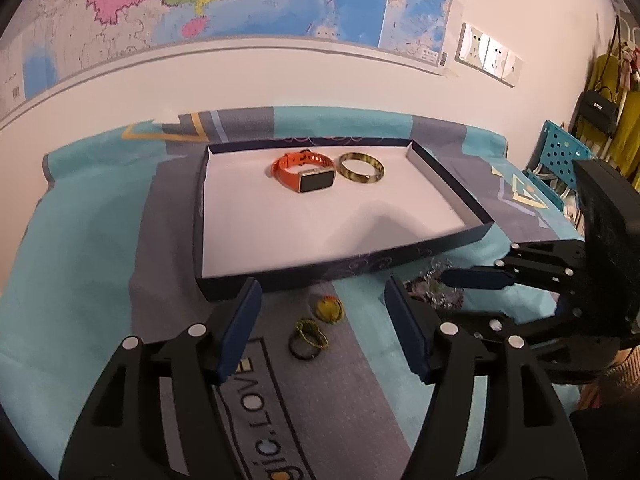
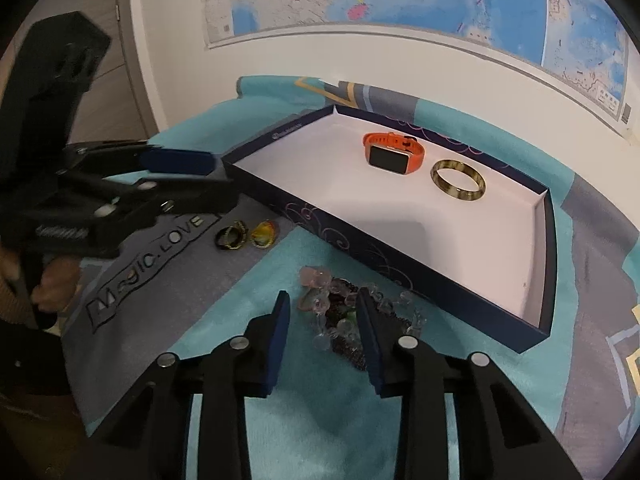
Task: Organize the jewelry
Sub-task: 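Grasp the clear crystal bead bracelet with the right gripper, then lift the crystal bracelet with the right gripper while the left gripper grasps the small pink charm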
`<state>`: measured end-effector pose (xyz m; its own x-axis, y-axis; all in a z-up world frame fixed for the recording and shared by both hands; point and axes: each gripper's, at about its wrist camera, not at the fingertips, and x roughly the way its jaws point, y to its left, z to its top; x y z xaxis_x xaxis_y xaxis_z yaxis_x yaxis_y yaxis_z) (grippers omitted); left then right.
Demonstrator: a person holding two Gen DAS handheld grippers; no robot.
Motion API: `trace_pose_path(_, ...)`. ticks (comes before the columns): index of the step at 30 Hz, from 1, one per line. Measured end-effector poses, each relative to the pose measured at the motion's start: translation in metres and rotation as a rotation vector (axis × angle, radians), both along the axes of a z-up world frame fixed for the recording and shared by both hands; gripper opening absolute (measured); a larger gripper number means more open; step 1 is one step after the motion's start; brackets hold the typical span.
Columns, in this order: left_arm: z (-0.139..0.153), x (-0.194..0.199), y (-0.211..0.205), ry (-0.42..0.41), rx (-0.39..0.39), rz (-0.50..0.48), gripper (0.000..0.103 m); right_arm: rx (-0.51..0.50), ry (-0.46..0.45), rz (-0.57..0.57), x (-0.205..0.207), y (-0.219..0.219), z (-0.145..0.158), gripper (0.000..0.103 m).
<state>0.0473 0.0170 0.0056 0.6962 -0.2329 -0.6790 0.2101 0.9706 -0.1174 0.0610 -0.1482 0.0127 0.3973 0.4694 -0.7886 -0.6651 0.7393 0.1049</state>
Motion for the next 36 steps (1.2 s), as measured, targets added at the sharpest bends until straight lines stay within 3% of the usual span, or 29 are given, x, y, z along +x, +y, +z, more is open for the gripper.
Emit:
trace_pose_path(4, -0.002, -0.003, 0.0, 0.007, -0.01, 0.0, 0.064, -0.007, 0.0, -0.008, 0.004, 0.003, -0.003, 0.008)
trace_pose_path(18, -0.007, -0.01, -0.001, 0.01, -0.024, -0.029, 0.066, 0.221, 0.045, -0.119, 0.016, -0.054, 0.046, 0.008)
trace_pose_path(28, -0.019, -0.015, -0.003, 0.039, -0.018, -0.05, 0.066, 0.293, 0.002, -0.134, 0.004, -0.073, 0.072, 0.008)
trace_pose_path(36, -0.027, -0.016, -0.001, 0.062, -0.012, -0.05, 0.065, 0.276, 0.055, -0.075, -0.01, -0.057, 0.058, 0.008)
